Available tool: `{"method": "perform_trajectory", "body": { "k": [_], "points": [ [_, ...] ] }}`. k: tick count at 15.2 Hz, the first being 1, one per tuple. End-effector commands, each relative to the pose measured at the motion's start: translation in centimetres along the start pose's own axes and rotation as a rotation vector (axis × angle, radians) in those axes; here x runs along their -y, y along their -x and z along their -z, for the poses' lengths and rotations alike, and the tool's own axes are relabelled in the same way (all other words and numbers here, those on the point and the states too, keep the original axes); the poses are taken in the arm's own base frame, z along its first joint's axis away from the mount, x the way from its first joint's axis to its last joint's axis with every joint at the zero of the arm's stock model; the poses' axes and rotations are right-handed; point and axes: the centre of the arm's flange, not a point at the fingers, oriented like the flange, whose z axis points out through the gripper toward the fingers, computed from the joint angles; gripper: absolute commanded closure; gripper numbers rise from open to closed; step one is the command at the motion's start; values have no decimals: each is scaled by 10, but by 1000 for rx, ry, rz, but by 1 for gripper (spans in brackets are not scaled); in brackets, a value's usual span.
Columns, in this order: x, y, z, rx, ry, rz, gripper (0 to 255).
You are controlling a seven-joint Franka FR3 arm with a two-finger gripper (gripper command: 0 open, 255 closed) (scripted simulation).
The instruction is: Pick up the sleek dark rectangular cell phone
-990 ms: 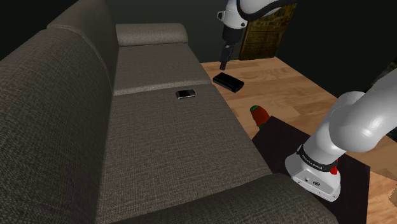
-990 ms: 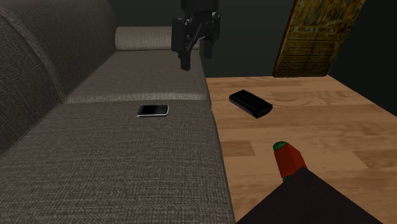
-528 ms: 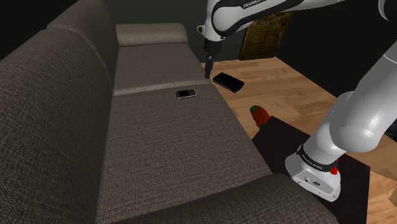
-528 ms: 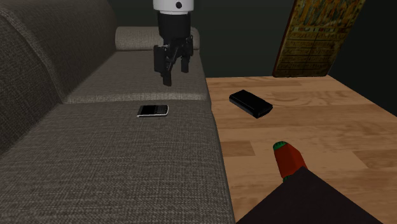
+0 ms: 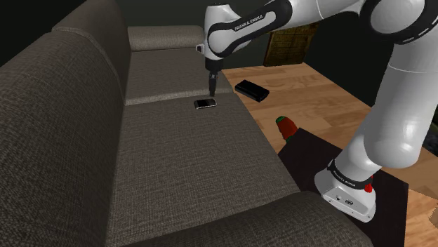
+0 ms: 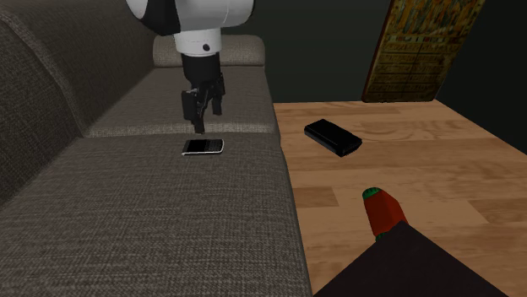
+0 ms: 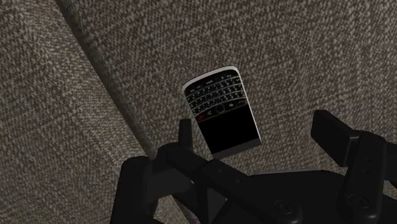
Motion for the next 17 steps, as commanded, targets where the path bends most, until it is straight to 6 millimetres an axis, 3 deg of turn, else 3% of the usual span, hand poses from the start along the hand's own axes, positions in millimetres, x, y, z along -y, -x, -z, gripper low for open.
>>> {"method": "perform_trajectory", "body": {
  "k": [1,4,12,14,15,17],
  "points": [
    [-2,-23,-20,4,-4,45,0],
    [-3,-53,-47,11,-10,111,0],
    [-3,-53,-88,11,-10,115,0],
    [-3,-53,-88,11,-10,115,0],
    [-4,-54,-89,11,-10,115,255],
    [-4,-54,-88,11,-10,115,255]
  ]
}}
